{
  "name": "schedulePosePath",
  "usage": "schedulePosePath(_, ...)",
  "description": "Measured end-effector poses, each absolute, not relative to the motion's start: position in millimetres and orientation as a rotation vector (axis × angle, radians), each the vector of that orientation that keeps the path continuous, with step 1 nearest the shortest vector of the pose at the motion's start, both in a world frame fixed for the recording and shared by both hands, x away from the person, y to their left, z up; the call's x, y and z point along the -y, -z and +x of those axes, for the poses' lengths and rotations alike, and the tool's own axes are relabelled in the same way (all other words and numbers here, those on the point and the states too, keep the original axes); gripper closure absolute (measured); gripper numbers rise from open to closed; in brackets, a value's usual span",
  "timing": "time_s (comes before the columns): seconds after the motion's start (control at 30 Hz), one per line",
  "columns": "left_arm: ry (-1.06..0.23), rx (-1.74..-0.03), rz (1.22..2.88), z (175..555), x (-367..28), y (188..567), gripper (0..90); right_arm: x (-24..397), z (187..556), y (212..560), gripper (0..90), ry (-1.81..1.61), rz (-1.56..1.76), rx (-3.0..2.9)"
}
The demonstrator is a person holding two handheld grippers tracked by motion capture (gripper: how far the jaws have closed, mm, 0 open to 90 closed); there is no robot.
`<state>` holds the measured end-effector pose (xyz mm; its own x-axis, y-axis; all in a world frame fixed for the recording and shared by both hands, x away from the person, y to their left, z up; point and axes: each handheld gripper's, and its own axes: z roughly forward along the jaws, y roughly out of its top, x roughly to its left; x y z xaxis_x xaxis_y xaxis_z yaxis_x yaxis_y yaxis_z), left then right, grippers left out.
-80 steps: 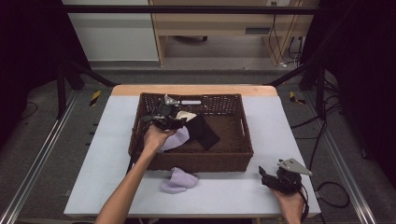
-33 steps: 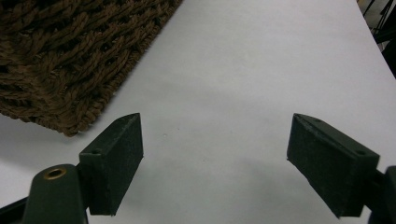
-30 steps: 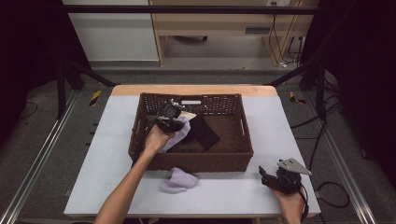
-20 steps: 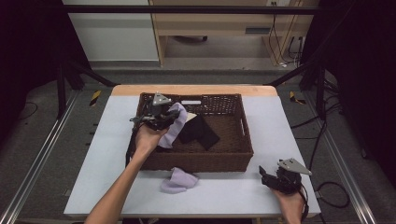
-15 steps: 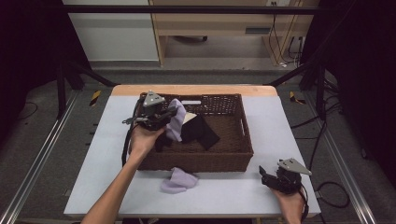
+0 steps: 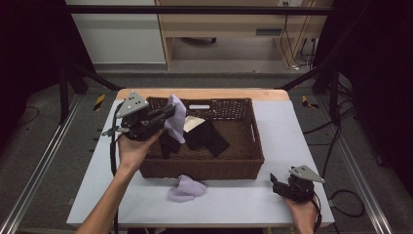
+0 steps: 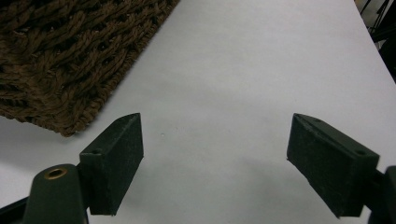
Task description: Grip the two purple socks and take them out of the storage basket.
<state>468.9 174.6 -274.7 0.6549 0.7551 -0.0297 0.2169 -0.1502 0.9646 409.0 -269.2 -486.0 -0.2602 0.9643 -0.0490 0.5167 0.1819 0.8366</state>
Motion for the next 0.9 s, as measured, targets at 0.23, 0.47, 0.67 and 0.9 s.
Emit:
schedulePosePath(0.23,-0.586,-0.744,1.649,446.0,-184.6,255.0,85.9,268.8,408.9,486.1,18.8,-0.965,1.392,-1.864)
schedulePosePath(0.47,-0.596,-0.696,1.637,422.5,-190.3,249.0,85.8,268.7,408.6,486.0,18.8,-0.963,1.385,-1.864)
schedulePosePath(0.67,-0.589,-0.675,1.632,406.0,-197.8,246.0,85.8,268.8,408.2,485.8,19.1,-0.964,1.387,-1.859)
schedulePosePath(0.9,-0.572,-0.632,1.645,382.6,-207.6,245.4,85.8,268.4,408.7,486.2,19.0,-0.96,1.383,-1.861)
